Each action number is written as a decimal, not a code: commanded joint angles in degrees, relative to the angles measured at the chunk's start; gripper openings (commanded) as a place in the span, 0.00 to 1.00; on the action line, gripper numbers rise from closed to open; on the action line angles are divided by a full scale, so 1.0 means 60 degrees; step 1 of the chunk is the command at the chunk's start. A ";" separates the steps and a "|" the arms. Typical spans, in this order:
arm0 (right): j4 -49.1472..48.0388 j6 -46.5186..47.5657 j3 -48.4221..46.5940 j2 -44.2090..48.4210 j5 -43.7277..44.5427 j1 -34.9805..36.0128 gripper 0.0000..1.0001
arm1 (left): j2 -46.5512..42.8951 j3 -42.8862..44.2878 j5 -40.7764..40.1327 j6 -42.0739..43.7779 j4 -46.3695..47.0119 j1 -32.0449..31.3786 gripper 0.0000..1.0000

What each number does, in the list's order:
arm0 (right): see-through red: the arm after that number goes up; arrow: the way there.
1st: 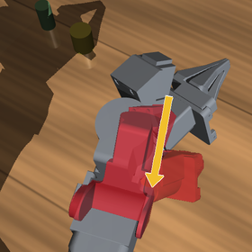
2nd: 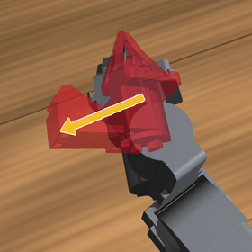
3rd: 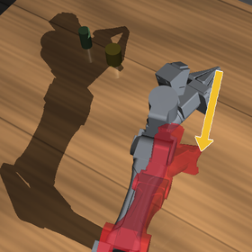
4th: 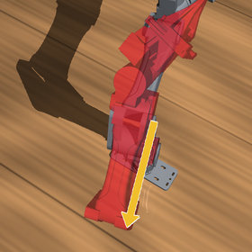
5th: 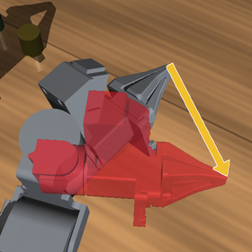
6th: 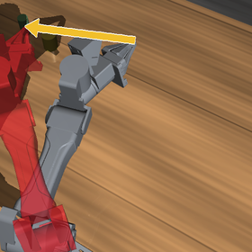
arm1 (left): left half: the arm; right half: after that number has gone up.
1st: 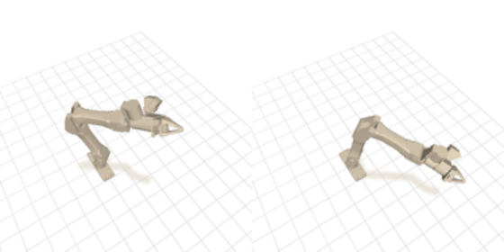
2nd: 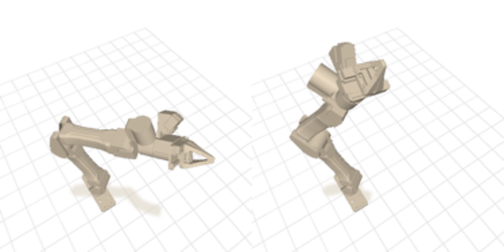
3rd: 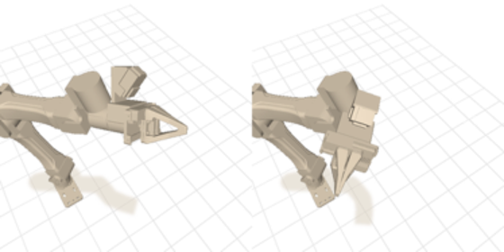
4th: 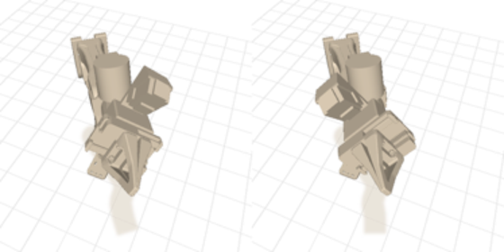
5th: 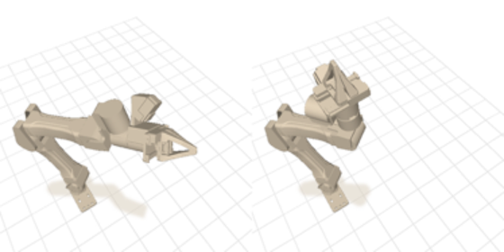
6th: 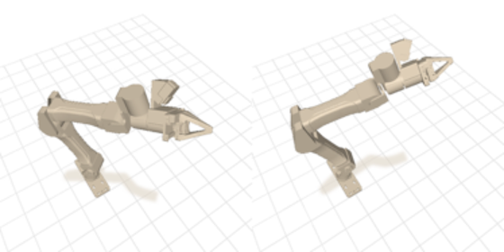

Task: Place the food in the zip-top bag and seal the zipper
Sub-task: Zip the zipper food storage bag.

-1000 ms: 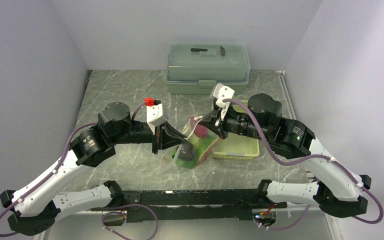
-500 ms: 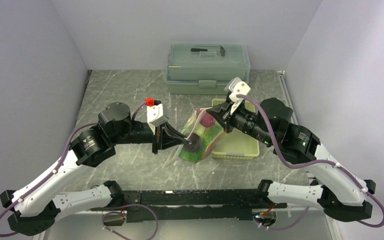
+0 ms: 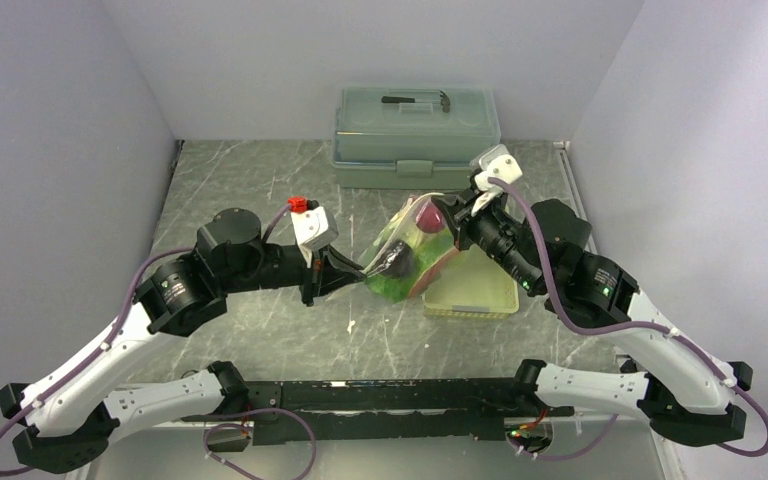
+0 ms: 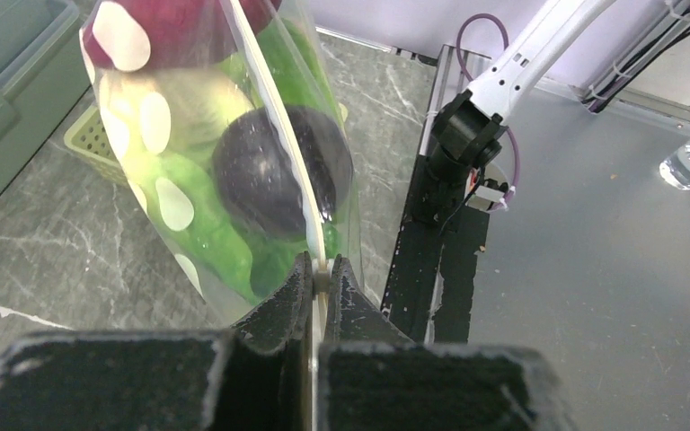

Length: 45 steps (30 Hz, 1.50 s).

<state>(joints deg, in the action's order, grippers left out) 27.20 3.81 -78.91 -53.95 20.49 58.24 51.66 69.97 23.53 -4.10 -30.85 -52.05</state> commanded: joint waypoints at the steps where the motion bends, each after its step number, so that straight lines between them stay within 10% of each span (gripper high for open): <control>1: -0.1748 0.0050 0.0022 0.0444 0.1503 -0.0111 0.00 | -0.0315 -0.0089 -0.0196 0.0104 -0.0578 -0.0056 0.00; 34: -0.2714 -0.0111 0.0439 0.0837 0.2814 -0.0141 0.00 | -0.1038 -0.0290 -0.1487 0.0201 -0.1846 -0.0062 0.00; 45: -0.2316 -0.0248 0.0373 0.0845 0.2111 -0.0141 0.00 | -0.0917 -0.0349 -0.2007 0.0083 -0.0883 -0.0063 0.51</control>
<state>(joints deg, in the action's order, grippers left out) 17.91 2.76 -74.78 -49.76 32.84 57.56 46.35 68.29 13.15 -3.77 -38.92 -52.16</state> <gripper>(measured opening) 0.010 0.479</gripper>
